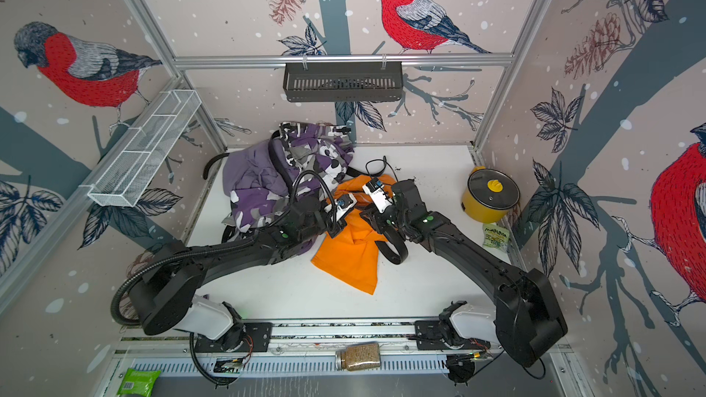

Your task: Remove the belt from the trousers

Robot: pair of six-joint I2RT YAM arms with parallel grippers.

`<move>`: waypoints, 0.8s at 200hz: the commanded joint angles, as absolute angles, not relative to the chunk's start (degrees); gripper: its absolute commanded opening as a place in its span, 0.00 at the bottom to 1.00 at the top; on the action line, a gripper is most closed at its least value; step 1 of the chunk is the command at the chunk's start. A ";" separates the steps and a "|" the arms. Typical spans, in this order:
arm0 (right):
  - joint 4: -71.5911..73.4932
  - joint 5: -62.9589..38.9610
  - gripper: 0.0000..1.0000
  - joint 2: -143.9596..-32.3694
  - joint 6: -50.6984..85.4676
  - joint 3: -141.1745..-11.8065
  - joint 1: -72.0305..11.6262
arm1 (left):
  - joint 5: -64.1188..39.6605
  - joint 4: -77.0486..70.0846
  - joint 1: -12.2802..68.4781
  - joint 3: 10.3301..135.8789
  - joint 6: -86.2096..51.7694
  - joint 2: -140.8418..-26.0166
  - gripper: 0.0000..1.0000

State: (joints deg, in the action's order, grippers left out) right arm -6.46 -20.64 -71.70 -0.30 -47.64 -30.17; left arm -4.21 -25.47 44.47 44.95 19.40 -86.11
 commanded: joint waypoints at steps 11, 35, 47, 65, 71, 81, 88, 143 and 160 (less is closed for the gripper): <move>-4.85 -17.65 0.04 -68.63 1.71 -46.94 -27.90 | 4.29 -20.18 43.58 44.84 18.46 -86.46 0.00; -5.10 -17.86 0.04 -67.36 2.03 -46.50 -27.15 | 6.94 -19.25 43.50 45.08 17.78 -86.99 0.00; -5.68 -17.86 0.04 -67.15 1.95 -46.40 -26.90 | 8.83 -18.83 43.11 45.35 17.05 -87.27 0.00; -6.28 -17.93 0.03 -66.98 1.85 -46.06 -26.67 | 10.40 -19.44 42.40 45.16 15.65 -86.80 0.00; -6.39 -17.93 0.03 -66.72 1.85 -45.85 -26.55 | 10.91 -19.66 42.05 45.19 15.03 -86.56 0.00; -6.42 -17.93 0.03 -66.39 1.91 -45.64 -26.33 | 11.55 -19.83 41.27 45.35 13.49 -86.08 0.00; -6.59 -17.93 0.03 -65.92 1.93 -45.53 -26.15 | 11.85 -20.03 40.52 45.35 12.25 -85.67 0.00; -7.02 -18.54 0.03 -64.39 1.67 -45.25 -24.71 | 11.39 -19.91 35.73 45.11 5.02 -82.86 0.00; -6.95 -18.83 0.02 -64.26 1.67 -45.22 -24.38 | 9.94 -19.47 34.19 45.07 2.10 -82.57 0.00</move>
State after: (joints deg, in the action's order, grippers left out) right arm -6.48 -22.33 -64.84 1.50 -45.30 -25.28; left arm 2.00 -22.59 36.75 45.15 7.97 -83.26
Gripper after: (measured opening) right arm 0.436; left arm 0.072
